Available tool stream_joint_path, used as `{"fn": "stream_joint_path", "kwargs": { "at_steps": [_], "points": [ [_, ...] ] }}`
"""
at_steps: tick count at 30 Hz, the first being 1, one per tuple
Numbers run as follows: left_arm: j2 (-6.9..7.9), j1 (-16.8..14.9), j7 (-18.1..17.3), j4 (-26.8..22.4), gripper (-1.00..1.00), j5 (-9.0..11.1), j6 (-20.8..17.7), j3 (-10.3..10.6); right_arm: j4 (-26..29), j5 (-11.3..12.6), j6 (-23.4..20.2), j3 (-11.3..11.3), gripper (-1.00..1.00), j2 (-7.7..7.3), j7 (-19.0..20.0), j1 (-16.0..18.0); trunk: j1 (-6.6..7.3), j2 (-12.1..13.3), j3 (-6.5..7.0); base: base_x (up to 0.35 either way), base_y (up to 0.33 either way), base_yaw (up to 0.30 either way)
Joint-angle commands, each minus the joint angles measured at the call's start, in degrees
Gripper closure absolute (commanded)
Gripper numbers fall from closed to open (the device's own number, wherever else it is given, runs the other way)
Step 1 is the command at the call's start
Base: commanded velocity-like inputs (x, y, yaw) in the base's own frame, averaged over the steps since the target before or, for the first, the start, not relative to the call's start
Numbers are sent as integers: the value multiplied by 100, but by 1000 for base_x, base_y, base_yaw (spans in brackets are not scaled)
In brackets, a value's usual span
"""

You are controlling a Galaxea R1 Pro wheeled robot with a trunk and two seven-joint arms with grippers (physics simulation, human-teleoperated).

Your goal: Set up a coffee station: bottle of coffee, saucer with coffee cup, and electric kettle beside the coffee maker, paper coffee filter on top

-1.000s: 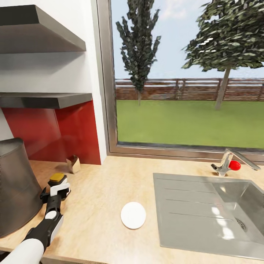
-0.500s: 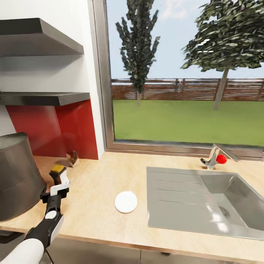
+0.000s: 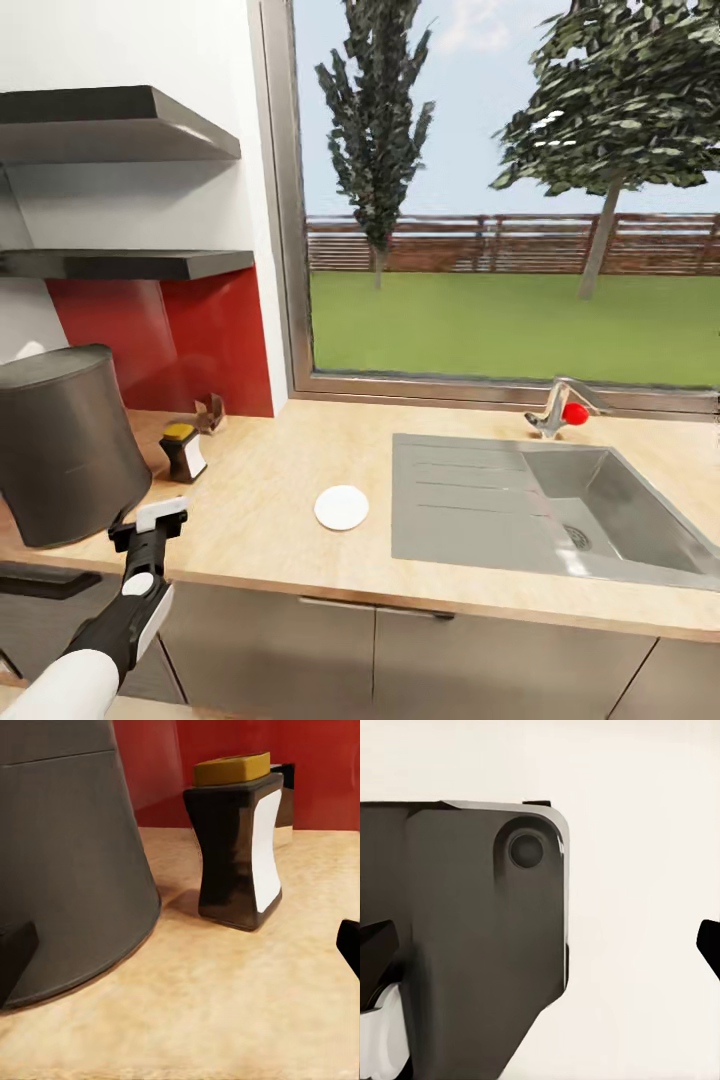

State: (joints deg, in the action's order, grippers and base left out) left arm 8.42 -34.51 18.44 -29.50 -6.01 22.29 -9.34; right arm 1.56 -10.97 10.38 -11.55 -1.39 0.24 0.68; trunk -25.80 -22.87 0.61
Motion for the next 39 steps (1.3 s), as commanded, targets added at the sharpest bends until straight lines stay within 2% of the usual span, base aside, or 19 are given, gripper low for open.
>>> {"fn": "stream_joint_path", "kwargs": {
  "at_steps": [1,17,24,29,35,39],
  "points": [
    [-1,-3,24,3,-100,-60,11,-15,-7,-52,24,-51,-100,2,3,2,2,-4,-2,-342,-1,0],
    [-5,-3,-40,-37,-100,-42,44,-14,191,-37,52,-66,-100,44,-1,2,2,-4,-2,-342,0,0],
    [46,34,-42,-26,-100,-25,72,-62,370,-35,52,-66,-100,151,2,2,2,-4,-2,-342,0,0],
    [156,276,-42,-28,-100,-9,147,-65,429,-36,56,-66,-100,204,2,2,2,-4,-2,-197,0,0],
    [169,603,-44,28,-100,-31,162,-26,440,-37,60,-66,-100,217,2,2,2,-4,-2,-34,0,0],
    [135,976,-86,65,-100,-42,163,12,443,-37,61,-66,-100,218,2,2,2,-4,-2,-5,0,0]
  ]
}}
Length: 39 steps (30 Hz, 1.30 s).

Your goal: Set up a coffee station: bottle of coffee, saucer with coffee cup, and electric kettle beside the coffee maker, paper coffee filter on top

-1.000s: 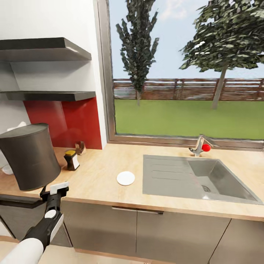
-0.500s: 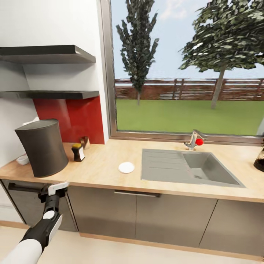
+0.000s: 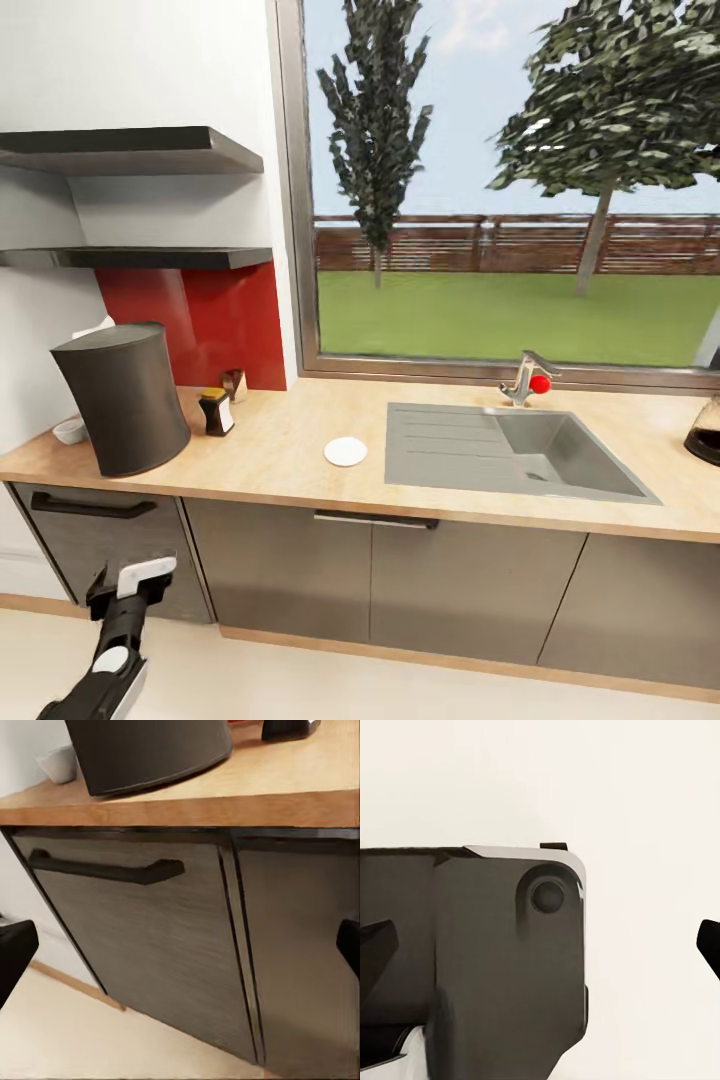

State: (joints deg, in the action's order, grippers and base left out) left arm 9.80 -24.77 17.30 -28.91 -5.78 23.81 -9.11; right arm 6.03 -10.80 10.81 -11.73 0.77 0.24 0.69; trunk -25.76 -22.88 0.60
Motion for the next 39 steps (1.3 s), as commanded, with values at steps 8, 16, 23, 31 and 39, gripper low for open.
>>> {"fn": "stream_joint_path", "kwargs": {
  "at_steps": [8,16,23,31,39],
  "points": [
    [22,786,-281,35,-100,-92,-17,499,99,-54,18,-49,-100,2,3,1,-2,-4,-1,0,0,0],
    [131,907,-1488,171,-100,-57,-135,497,108,-47,25,-49,-100,1,3,1,-2,-4,-1,0,0,0],
    [335,874,-2763,189,-100,-39,-913,459,117,-38,26,-57,-100,-4,1,1,-2,-4,-1,0,0,0],
    [496,832,-4274,184,-100,-42,-1981,363,252,-28,20,-77,-100,-12,-5,1,-2,-4,-1,0,0,0],
    [573,812,-5614,128,-100,-85,-2985,73,324,-19,9,-91,-100,-42,0,1,-2,-4,-1,0,0,0]
  ]
}}
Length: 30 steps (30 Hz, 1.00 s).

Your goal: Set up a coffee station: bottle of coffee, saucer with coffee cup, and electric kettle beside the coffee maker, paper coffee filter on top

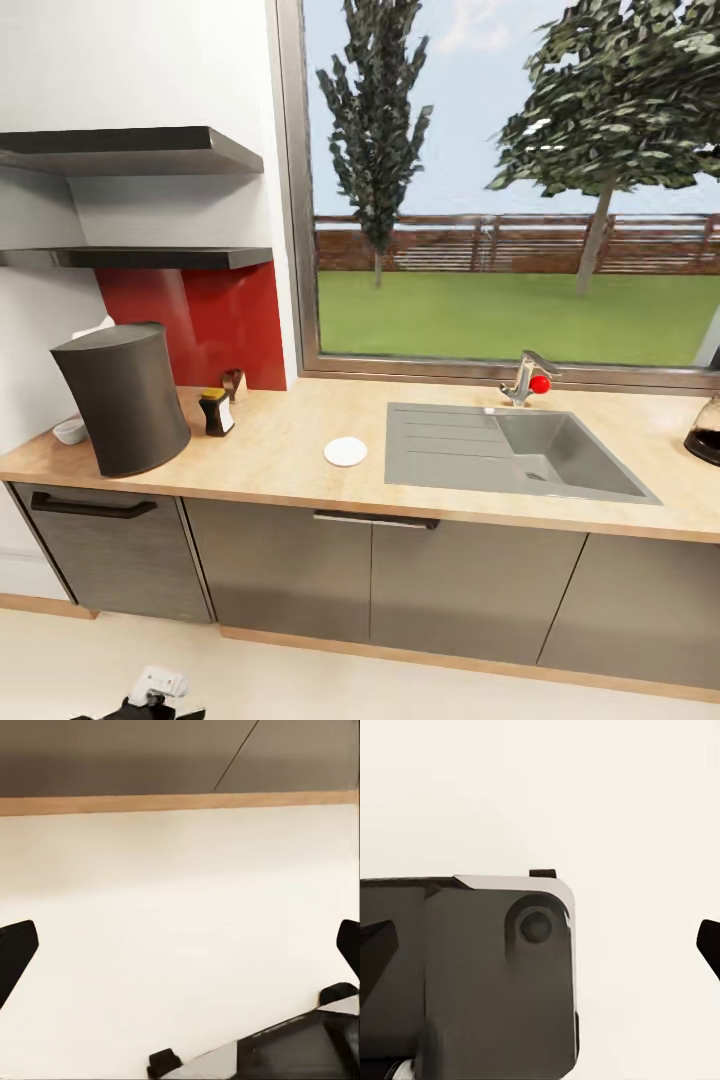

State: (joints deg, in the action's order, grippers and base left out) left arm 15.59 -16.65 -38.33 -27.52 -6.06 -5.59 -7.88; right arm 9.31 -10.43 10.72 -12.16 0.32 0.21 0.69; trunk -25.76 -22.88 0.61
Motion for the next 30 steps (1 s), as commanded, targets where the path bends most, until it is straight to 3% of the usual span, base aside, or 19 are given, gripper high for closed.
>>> {"fn": "stream_joint_path", "kwargs": {
  "at_steps": [1,4,7,8,9,11,14,18,22,25,28,30],
  "points": [
    [-2,-22,-203,-32,-100,-65,-156,-53,22,-56,18,-47,-100,-5,7,2,-2,-4,-2,0,0,0],
    [3,-158,-640,-16,-100,-92,-433,-35,399,-55,6,-47,-100,-19,12,4,-2,-4,-2,0,0,0],
    [12,-265,-912,20,-100,-97,-614,-39,1321,-55,-21,-37,-100,-5,34,8,-2,-4,-2,0,0,0],
    [38,-290,-928,-31,-100,-78,-861,-59,1985,-55,-25,-33,-100,31,507,28,-2,-4,-2,0,0,0],
    [42,-301,-932,-39,-100,-75,-890,-60,2086,-55,-25,-33,-100,38,600,31,-2,-4,-2,0,0,0],
    [97,-531,-944,-24,-100,-68,-1032,-69,2780,-49,-45,-25,-100,169,1261,44,-2,-4,-2,0,0,0],
    [322,-781,-975,-44,-100,-42,-1430,-82,3414,-48,-223,-12,-100,451,1668,51,-2,-4,-2,0,0,0],
    [661,-1142,-1255,-47,-100,-36,-1751,-89,4205,-49,-838,9,-100,723,1921,54,-2,-4,-2,0,0,0],
    [860,-1471,-1666,-50,-100,-37,-1964,-90,4891,-47,-1485,194,-100,876,2024,61,-2,-4,-2,0,0,0],
    [936,-1790,-2018,-54,-100,-46,-2337,-85,5559,-45,-2051,452,-100,939,2049,67,-2,-4,-2,0,0,0],
    [953,-1995,-2245,-63,-100,-59,-2589,-80,6073,28,-2458,574,-100,961,2062,75,-2,-4,-2,0,0,0],
    [960,-2190,-2389,-69,-100,-66,-2712,-74,6538,335,-2824,630,-100,967,2067,83,-2,-4,-2,0,0,0]
  ]
}}
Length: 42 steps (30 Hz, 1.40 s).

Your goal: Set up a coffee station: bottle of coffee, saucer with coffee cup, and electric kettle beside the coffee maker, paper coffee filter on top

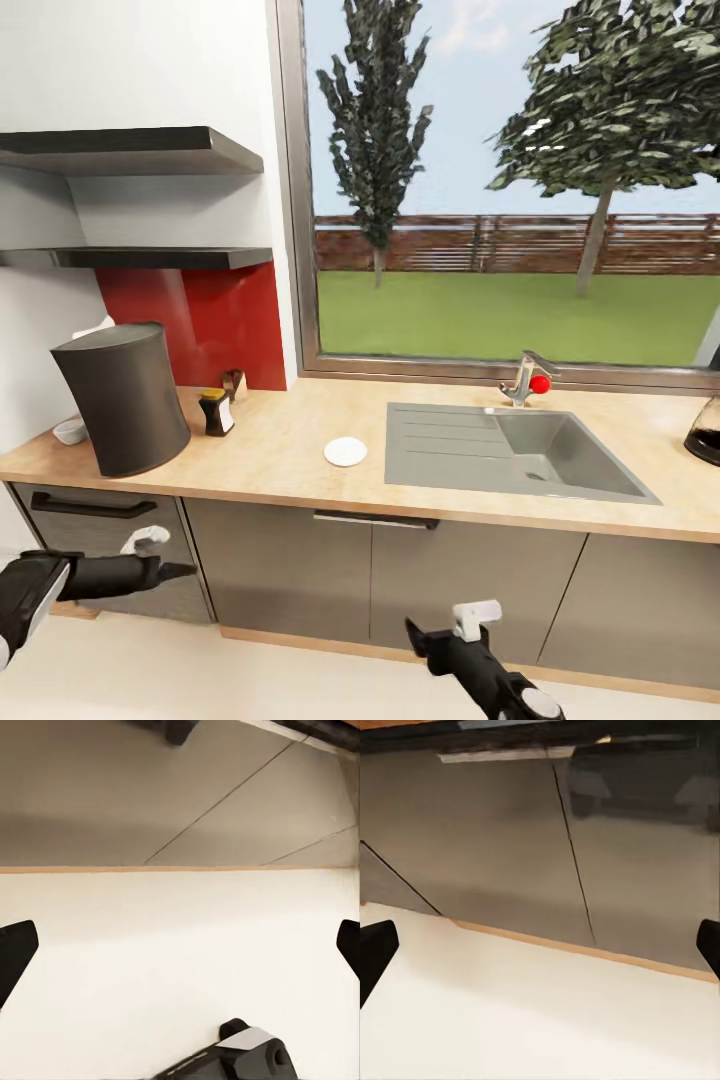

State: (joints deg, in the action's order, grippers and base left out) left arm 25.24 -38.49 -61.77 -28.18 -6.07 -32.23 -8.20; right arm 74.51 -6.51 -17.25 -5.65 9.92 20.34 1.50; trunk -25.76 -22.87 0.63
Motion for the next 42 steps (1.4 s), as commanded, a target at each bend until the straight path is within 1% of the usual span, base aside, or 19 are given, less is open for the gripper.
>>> {"fn": "stream_joint_path", "kwargs": {
  "at_steps": [1,3,4,5,6,8,11,14,19,22,27,31,32,33,34,35,36,40,42],
  "points": [
    [-5,-60,-66,-4,-100,-65,-66,-41,130,62,-117,-12,-100,8,54,3,-2,-4,-4,0,0,0],
    [-7,-285,-121,-3,-100,-58,-173,-27,544,656,-495,16,-100,8,51,9,-2,-4,-4,0,0,0],
    [-10,-337,-129,-3,-100,-57,-223,-23,639,817,-598,27,-100,8,51,11,-2,-4,-4,0,0,0],
    [-16,-426,-140,-5,-100,-55,-356,-15,805,1120,-806,56,-100,6,50,18,-2,-4,-4,0,0,0],
    [-22,-463,-144,-7,-100,-54,-431,-12,871,1260,-911,69,-100,5,50,27,-2,-4,-4,0,0,0],
    [-54,-570,-189,-34,-100,-48,-706,-8,1032,1723,-1284,97,-100,-3,50,139,-2,-4,-4,0,0,0],
    [-75,-669,-327,-158,-100,-43,-864,-5,1089,2039,-1541,109,-100,-6,44,406,-2,-4,-4,0,0,0],
    [-85,-774,-580,-360,-100,-40,-1006,0,1103,2331,-1753,114,-100,-7,34,813,-2,-4,-4,0,0,0],
    [-103,-924,-766,-623,-100,-48,-1660,2,1097,2860,-2198,113,-100,-8,7,1476,-2,-4,-4,0,0,0],
    [-105,-967,-794,-803,-100,-40,-1892,2,1071,3081,-2422,110,-100,-6,-59,1839,-2,-4,-4,0,0,0],
    [-147,-1138,-816,-1115,-100,-20,-2233,-5,822,3427,-2665,101,-100,6,-731,2601,-2,-4,-4,0,0,0],
    [-259,-1227,-819,-1160,-100,-18,-2457,-6,623,3946,-2700,100,-100,8,-1354,3014,-2,-4,-4,0,0,0],
    [-317,-1248,-817,-1168,-100,-19,-2490,-3,585,4181,-2705,100,-100,8,-1616,3129,-2,-4,-4,0,0,0],
    [-349,-1264,-816,-1170,-100,-22,-2500,-2,576,4306,-2707,101,-100,8,-1757,3181,-2,-4,-4,0,0,0],
    [-413,-1313,-809,-1174,-100,-38,-2518,0,577,4565,-2709,104,-100,6,-2024,3267,-2,-4,-4,0,0,0],
    [-443,-1351,-804,-1172,-100,-44,-2525,0,587,4695,-2710,105,-100,5,-2142,3299,-2,-4,-4,0,0,0],
    [-491,-1427,-797,-1156,-100,-53,-2536,-1,615,4946,-2713,111,-100,0,-2321,3345,-2,-4,-4,0,0,0],
    [-556,-1552,-788,-1118,-100,-65,-2554,-5,645,5447,-2723,126,-100,-22,-2563,3406,-2,-4,-4,0,0,0],
    [-563,-1555,-786,-1110,-100,-65,-2557,-15,644,5537,-2727,132,-100,-32,-2605,3416,-2,-4,-4,0,0,0]
  ]
}}
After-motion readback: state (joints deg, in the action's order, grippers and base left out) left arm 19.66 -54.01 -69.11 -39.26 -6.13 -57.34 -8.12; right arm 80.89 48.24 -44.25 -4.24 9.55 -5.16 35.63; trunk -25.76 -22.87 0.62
